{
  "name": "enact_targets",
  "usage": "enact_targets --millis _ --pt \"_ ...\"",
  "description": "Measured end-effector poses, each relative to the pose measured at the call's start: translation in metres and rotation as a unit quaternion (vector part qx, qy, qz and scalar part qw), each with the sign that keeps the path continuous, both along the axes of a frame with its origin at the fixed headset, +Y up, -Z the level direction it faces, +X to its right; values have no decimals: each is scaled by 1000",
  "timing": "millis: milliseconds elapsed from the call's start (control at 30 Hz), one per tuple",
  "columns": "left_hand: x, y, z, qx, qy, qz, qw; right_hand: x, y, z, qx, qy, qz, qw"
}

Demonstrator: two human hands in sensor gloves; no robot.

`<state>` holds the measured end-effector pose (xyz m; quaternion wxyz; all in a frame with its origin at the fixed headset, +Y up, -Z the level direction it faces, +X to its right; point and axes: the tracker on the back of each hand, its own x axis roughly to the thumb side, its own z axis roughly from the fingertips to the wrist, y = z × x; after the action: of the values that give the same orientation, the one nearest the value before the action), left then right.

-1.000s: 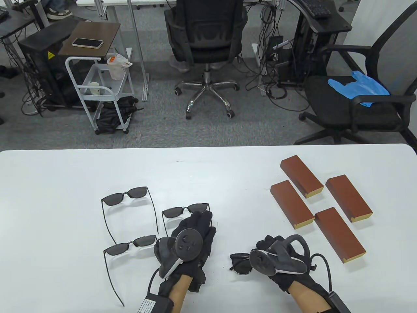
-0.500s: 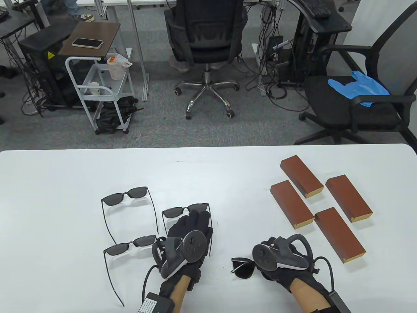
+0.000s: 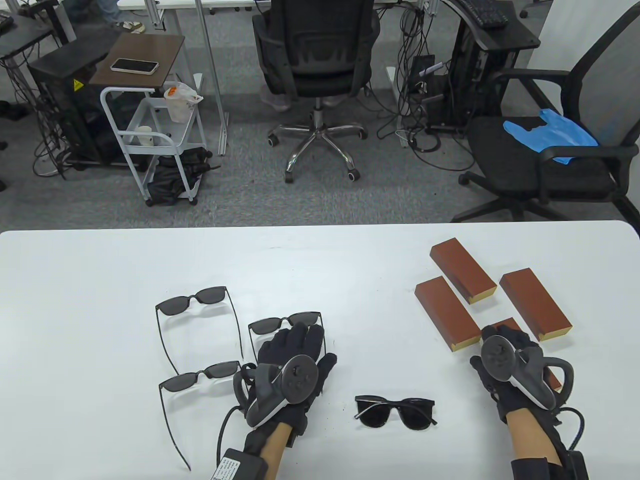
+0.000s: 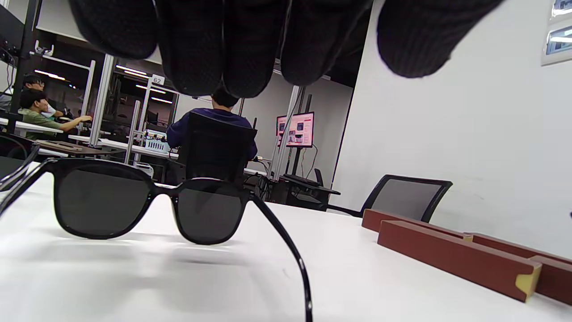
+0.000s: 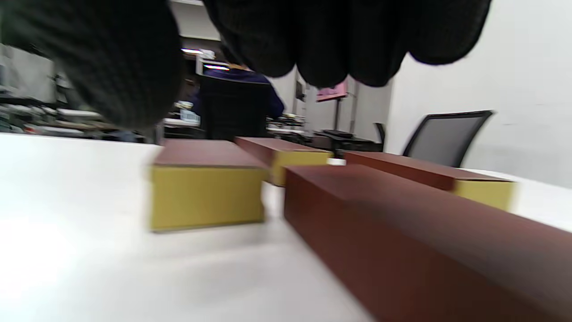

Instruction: Slide to open storage boxes and store sunglasses

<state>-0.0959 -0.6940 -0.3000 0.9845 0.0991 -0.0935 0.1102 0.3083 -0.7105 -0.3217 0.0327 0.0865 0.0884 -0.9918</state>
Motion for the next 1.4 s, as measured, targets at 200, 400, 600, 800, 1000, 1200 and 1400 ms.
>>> enact_targets --millis 200,400,600,800,1000,1200,1400 --pt "-7 -8 -4 -14 10 -17 1000 31 -22 1 -108 -120 -70 984" --pt "-14 -13 -6 -34 -19 -2 999 49 -39 2 -149 -154 -104 971" --pt "-15 -13 -6 -37 -25 1 999 61 -51 1 -153 -159 -165 961" --pt "-16 -13 -6 -37 -23 1 999 61 -52 0 -150 -156 -172 961" --pt "-16 -13 -7 -32 -24 0 999 59 -37 0 -115 -158 -179 964" --pt "-15 -12 -6 -17 -41 -9 999 51 -13 0 -61 -144 -164 974" --pt "-11 -9 -3 6 -84 -23 996 22 24 -2 -9 -48 -184 982"
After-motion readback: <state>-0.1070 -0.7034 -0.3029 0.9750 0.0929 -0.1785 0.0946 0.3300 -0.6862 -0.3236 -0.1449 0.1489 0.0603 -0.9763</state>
